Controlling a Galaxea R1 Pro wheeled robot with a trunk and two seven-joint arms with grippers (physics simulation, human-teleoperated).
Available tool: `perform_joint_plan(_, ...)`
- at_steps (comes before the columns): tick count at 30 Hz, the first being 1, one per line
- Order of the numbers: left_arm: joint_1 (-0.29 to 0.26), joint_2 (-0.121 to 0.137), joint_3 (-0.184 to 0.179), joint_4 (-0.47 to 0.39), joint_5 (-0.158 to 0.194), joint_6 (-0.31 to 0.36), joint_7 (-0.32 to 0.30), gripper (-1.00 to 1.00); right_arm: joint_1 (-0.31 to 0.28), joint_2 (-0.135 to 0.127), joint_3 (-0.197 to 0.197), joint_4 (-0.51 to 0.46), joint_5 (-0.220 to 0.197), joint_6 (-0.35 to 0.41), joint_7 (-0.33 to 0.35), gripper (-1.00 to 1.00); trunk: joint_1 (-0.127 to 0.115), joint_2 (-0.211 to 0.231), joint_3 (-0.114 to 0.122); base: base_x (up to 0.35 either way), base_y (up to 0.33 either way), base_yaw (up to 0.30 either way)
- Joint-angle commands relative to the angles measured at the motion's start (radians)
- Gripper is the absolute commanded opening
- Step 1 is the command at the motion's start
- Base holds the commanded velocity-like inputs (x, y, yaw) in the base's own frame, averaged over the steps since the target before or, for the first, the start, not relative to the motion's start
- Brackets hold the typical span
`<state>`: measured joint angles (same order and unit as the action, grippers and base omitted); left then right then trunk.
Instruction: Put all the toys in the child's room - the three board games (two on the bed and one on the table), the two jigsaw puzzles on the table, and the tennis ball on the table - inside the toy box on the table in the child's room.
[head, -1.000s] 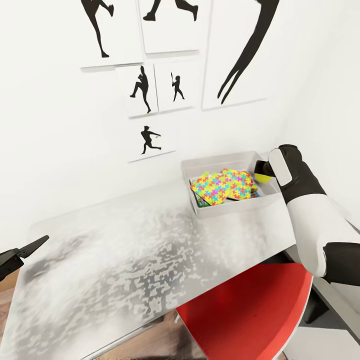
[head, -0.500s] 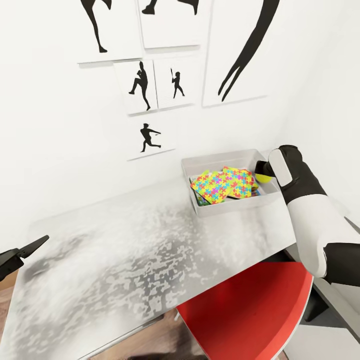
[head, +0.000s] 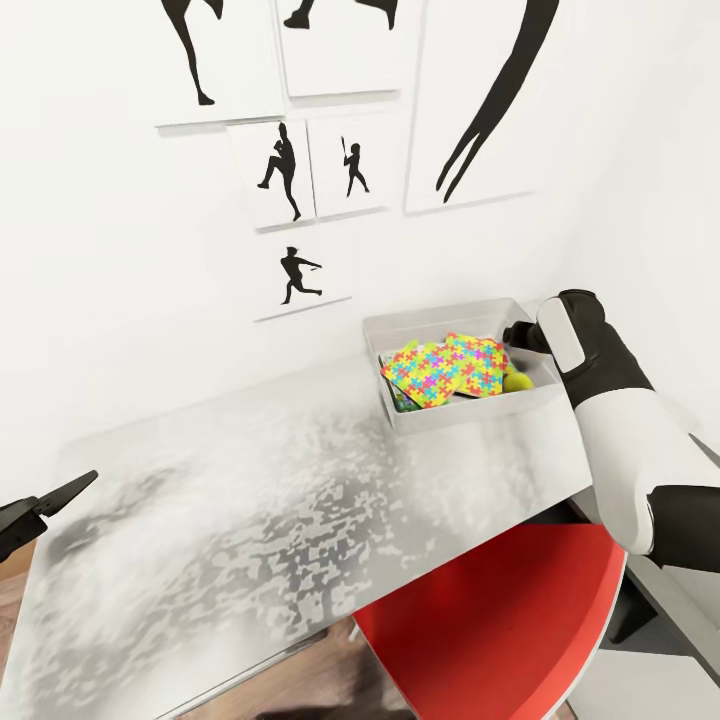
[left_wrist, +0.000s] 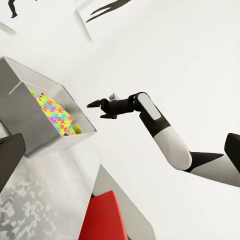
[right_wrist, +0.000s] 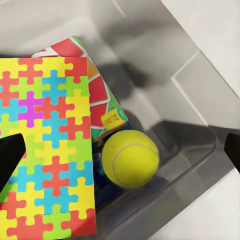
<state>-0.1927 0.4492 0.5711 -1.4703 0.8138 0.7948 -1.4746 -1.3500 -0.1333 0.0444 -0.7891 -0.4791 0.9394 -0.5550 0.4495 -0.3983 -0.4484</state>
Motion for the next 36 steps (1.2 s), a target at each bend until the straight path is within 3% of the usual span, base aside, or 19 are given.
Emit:
perform_joint_plan(1, -0.001, 0.000, 0.000, 0.000, 0.001, 0.011, -0.003, 1.00, -0.001, -0.001, 0.005, -0.001, -0.010, 0.003, -0.009, 1.00, 0.001, -0.002, -0.002, 0.000, 0.000, 0.000)
perform_joint_plan(11, -0.001, 0.000, 0.013, 0.012, 0.000, 0.011, -0.003, 1.00, 0.002, -0.002, -0.004, -0.034, -0.015, 0.015, -0.005, 1.00, 0.001, -0.002, -0.002, 0.000, 0.000, 0.000)
perform_joint_plan(17, -0.001, 0.000, 0.021, 0.014, -0.001, 0.009, -0.003, 1.00, 0.016, -0.002, -0.030, -0.182, -0.035, 0.103, -0.001, 1.00, 0.001, -0.002, 0.000, -0.047, 0.000, 0.000)
perform_joint_plan(21, -0.001, 0.000, 0.035, 0.015, -0.001, 0.009, -0.003, 1.00, 0.040, -0.001, -0.066, -0.309, -0.096, 0.108, 0.004, 1.00, 0.001, -0.002, 0.004, -0.263, 0.000, 0.000)
perform_joint_plan(23, -0.001, 0.000, 0.043, 0.015, -0.001, 0.009, -0.003, 1.00, 0.071, -0.001, -0.075, -0.354, -0.152, 0.108, 0.007, 1.00, 0.001, -0.002, 0.007, -0.314, 0.000, 0.000)
perform_joint_plan(24, -0.001, 0.000, 0.046, 0.015, -0.001, 0.009, -0.003, 1.00, 0.103, -0.001, -0.081, -0.406, -0.247, 0.108, 0.008, 1.00, 0.001, -0.002, 0.008, -0.326, 0.000, 0.000)
perform_joint_plan(27, -0.001, 0.000, 0.048, 0.015, -0.001, 0.009, -0.004, 1.00, 0.178, -0.005, -0.084, -0.530, -0.442, 0.108, 0.009, 1.00, 0.001, -0.002, 0.013, -0.329, 0.000, 0.000)
perform_joint_plan(28, -0.001, 0.000, 0.048, 0.015, -0.001, 0.009, -0.004, 1.00, 0.196, -0.007, -0.084, -0.554, -0.476, 0.108, 0.009, 1.00, 0.001, -0.002, 0.015, -0.330, 0.000, 0.000)
perform_joint_plan(31, -0.001, 0.000, 0.049, 0.015, -0.001, 0.009, -0.004, 1.00, 0.312, -0.026, -0.085, -0.699, -0.663, 0.108, 0.009, 1.00, 0.001, -0.002, 0.020, -0.326, 0.028, 0.000)
perform_joint_plan(34, -0.001, 0.000, 0.048, 0.015, -0.001, 0.009, -0.004, 1.00, 0.410, -0.033, -0.086, -0.772, -0.793, 0.108, 0.012, 1.00, 0.001, -0.002, 0.025, -0.247, 0.122, 0.000)
perform_joint_plan(36, -0.001, 0.000, 0.049, 0.015, -0.001, 0.009, -0.004, 1.00, 0.463, -0.035, -0.088, -0.788, -0.849, 0.108, 0.034, 1.00, 0.001, -0.002, 0.028, -0.123, 0.147, 0.000)
